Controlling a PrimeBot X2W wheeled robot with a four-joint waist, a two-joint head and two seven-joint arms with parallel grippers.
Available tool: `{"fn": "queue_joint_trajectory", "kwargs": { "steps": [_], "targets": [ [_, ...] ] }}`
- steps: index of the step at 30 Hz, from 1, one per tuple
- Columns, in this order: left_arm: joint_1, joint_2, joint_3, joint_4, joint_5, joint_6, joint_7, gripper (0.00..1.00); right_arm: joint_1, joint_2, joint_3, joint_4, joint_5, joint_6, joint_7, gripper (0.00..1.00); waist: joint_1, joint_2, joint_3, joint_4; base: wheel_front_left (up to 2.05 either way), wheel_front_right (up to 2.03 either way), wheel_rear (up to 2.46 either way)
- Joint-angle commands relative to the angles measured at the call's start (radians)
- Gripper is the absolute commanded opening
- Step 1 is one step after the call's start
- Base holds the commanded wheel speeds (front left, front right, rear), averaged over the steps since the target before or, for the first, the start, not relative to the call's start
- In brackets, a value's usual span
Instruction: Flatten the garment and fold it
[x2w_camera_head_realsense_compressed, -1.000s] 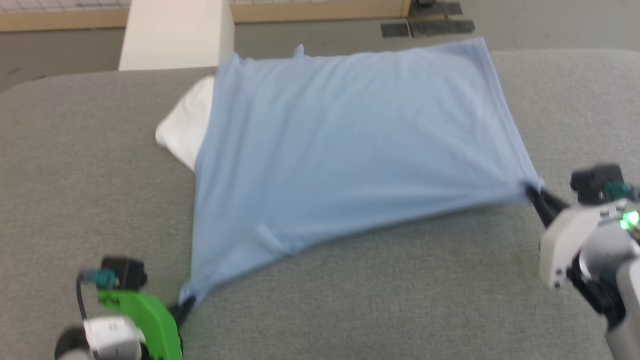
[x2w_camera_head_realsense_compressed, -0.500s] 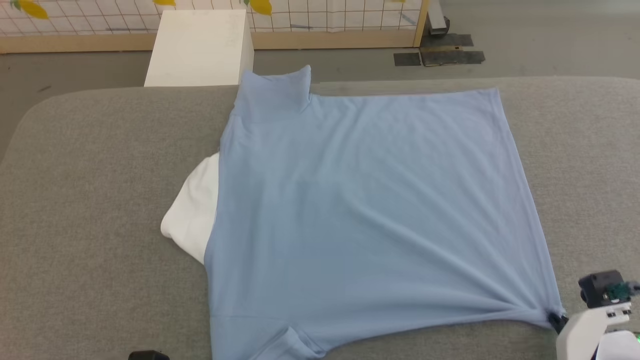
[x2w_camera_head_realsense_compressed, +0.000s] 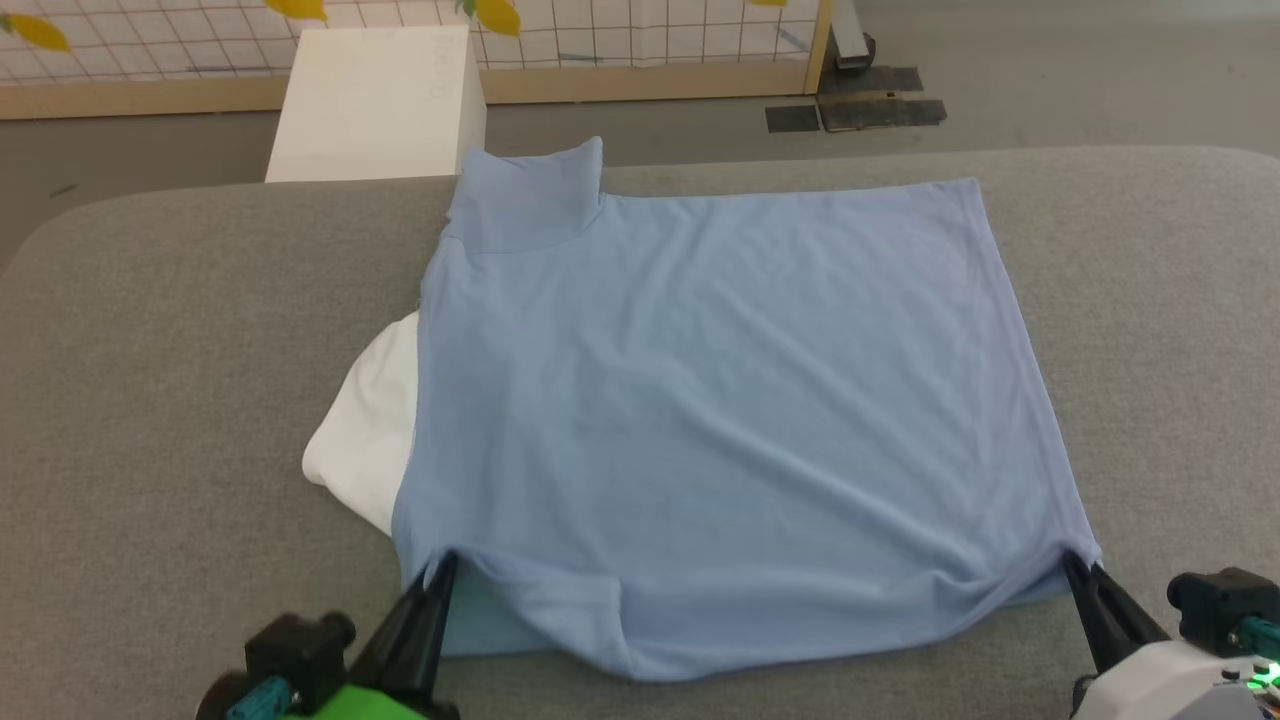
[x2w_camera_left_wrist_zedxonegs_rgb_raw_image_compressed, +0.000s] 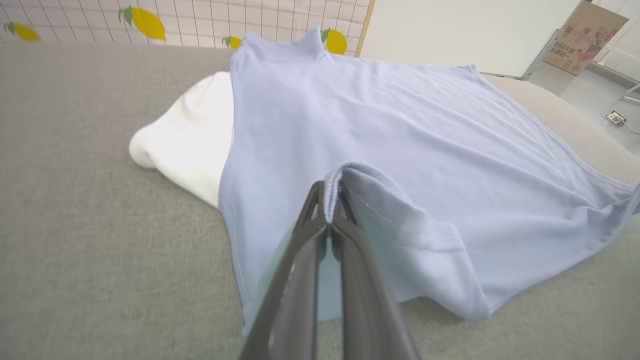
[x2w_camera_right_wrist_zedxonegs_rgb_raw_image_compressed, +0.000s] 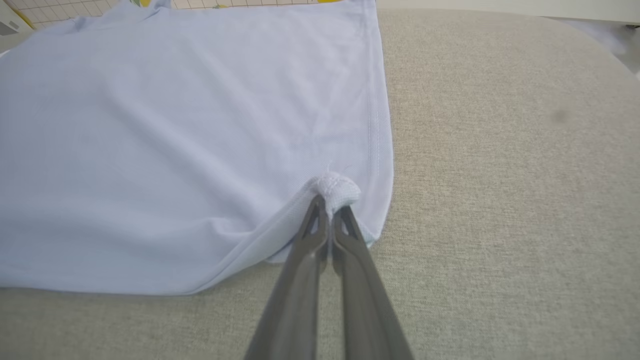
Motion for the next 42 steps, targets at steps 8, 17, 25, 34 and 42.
{"fn": "queue_joint_trajectory", "kwargs": {
  "steps": [8, 17, 25, 34, 42],
  "targets": [
    [-0.24, -0.025, 0.003, 0.097, 0.076, -0.047, -0.105, 0.0, -0.148, -0.055, 0.048, 0.034, -0.008, -0.002, -0.051, 0.0, 0.0001, 0.0, 0.053, -0.024, 0.0, 0.0, 0.0],
    [-0.506, 0.026, 0.033, 0.173, 0.077, -0.117, -0.058, 0.0, -0.326, -0.101, 0.079, 0.07, -0.013, -0.002, 0.03, 0.0, 0.0001, 0.0, 0.149, -0.037, 0.0, 0.0, 0.0],
    [-0.696, 0.062, 0.038, 0.322, 0.017, -0.159, 0.06, 0.0, -0.491, -0.14, 0.124, 0.16, 0.013, -0.002, 0.122, 0.0, 0.0001, 0.0, 0.236, -0.042, 0.0, 0.0, 0.0],
    [-0.771, 0.085, 0.029, 0.517, -0.084, -0.14, 0.382, 0.0, -0.638, -0.169, 0.179, 0.266, 0.128, -0.002, 0.305, 0.0, 0.0001, 0.0, 0.316, -0.049, 0.0, 0.0, 0.0],
    [-0.749, 0.107, 0.004, 0.514, -0.17, -0.117, 0.667, 0.0, -0.721, -0.198, 0.215, 0.34, 0.233, -0.002, 0.545, 0.0, 0.0001, 0.0, 0.34, -0.047, 0.0, 0.0, 0.0]
  ]
}}
